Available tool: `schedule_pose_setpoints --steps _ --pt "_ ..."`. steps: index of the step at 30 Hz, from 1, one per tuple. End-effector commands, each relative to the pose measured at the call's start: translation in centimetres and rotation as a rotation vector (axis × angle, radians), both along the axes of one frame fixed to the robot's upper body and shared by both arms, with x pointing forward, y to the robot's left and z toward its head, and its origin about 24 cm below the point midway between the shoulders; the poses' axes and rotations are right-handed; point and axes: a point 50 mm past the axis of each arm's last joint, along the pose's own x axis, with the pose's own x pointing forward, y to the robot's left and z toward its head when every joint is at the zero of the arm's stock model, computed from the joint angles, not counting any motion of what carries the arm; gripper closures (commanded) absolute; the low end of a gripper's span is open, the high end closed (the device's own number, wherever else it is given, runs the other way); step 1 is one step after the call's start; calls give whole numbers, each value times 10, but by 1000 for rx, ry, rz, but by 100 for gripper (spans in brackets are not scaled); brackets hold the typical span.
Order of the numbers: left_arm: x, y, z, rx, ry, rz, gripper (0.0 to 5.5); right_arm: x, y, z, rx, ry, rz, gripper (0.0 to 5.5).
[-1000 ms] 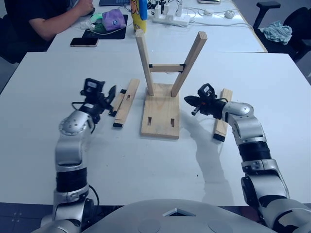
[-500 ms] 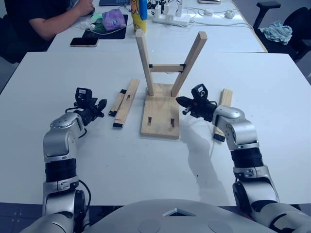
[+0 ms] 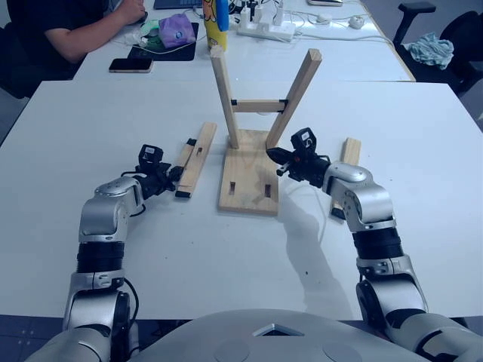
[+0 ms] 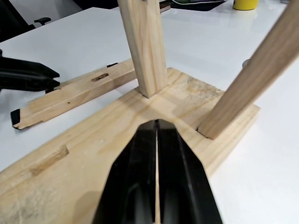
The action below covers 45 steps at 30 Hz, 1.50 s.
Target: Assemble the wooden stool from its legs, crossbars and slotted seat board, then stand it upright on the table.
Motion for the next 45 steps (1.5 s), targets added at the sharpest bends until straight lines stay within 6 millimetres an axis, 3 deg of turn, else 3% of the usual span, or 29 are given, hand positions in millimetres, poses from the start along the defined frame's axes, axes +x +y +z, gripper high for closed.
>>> schedule_pose_setpoints --steps 1,6,9,16,21,26,29,33,35,37,41,45 --pt "2 2 -3 25 20 -5 347 2 3 3 23 -7 1 550" --pt "3 6 -12 52 49 19 347 2 6 6 55 -5 14 550" --pt "3 8 -17 74 66 26 344 1 5 9 96 4 23 520" --pt "2 10 -20 62 82 13 344 0 3 11 113 15 25 415" --pt "-1 9 -25 20 121 3 413 0 3 13 118 15 21 340" --pt "-2 8 -28 3 128 -3 417 1 4 14 110 12 21 277" --pt "1 10 -22 17 64 1 417 -1 4 13 115 6 26 237" --pt "3 17 5 35 -200 22 417 -10 5 15 228 46 48 205" --pt "-7 10 27 66 -421 -33 417 -16 4 15 299 85 43 205" --pt "-25 1 37 96 -557 -91 417 -24 6 15 388 140 51 205" --pt "-64 -6 37 103 -691 -144 417 -37 19 18 592 262 89 205" --pt "-90 -28 34 71 -726 -248 417 -36 26 29 807 331 78 205"
